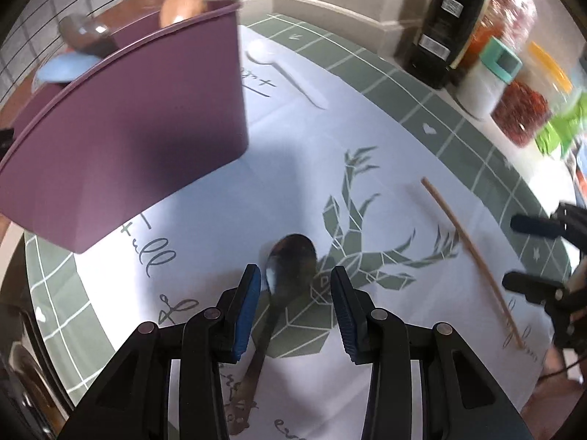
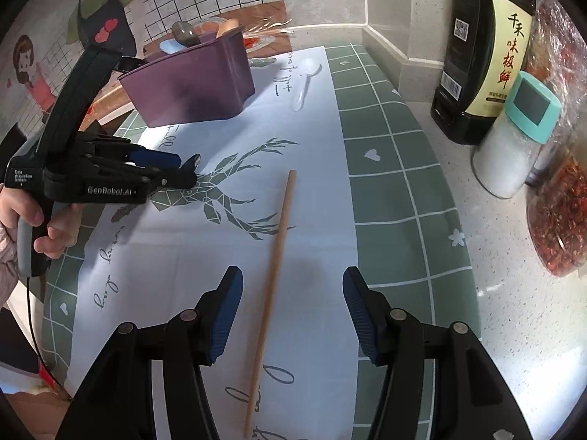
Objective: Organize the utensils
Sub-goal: 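Grasp the wooden chopstick with the right tool while the left tool grasps the dark spoon, then lift the chopstick into the caddy with the right tool while the left tool places the dark spoon there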
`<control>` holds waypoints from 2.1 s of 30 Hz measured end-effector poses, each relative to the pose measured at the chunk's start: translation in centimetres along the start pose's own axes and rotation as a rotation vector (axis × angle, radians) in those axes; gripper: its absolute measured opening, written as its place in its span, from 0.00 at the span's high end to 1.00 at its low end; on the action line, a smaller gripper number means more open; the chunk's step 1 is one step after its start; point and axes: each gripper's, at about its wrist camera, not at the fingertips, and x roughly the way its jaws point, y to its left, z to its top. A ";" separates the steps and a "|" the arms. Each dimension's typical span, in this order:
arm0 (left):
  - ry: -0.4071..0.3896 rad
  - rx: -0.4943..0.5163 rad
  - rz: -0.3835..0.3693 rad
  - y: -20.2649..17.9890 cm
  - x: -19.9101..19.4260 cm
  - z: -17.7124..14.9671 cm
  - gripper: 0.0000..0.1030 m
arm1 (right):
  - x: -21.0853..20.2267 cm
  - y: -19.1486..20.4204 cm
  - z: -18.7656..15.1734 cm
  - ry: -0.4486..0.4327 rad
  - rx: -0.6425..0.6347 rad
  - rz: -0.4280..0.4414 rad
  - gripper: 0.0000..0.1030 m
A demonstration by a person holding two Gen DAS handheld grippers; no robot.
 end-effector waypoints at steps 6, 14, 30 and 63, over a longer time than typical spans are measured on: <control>0.009 -0.019 0.041 -0.2 0.4 0.8 0.63 | 0.2 -0.3 -0.1 0.001 0.014 0.003 0.46; -0.122 -0.366 0.116 3.5 -3.1 -4.5 0.71 | -0.1 -0.3 -0.1 -0.012 0.016 -0.008 0.45; -0.354 -0.647 0.099 4.1 -11.1 -13.0 0.71 | 4.6 2.3 3.4 0.037 -0.065 -0.080 0.91; -0.466 -0.638 0.048 4.1 -16.9 -14.9 0.71 | 2.0 4.6 3.6 -0.040 -0.099 0.006 0.95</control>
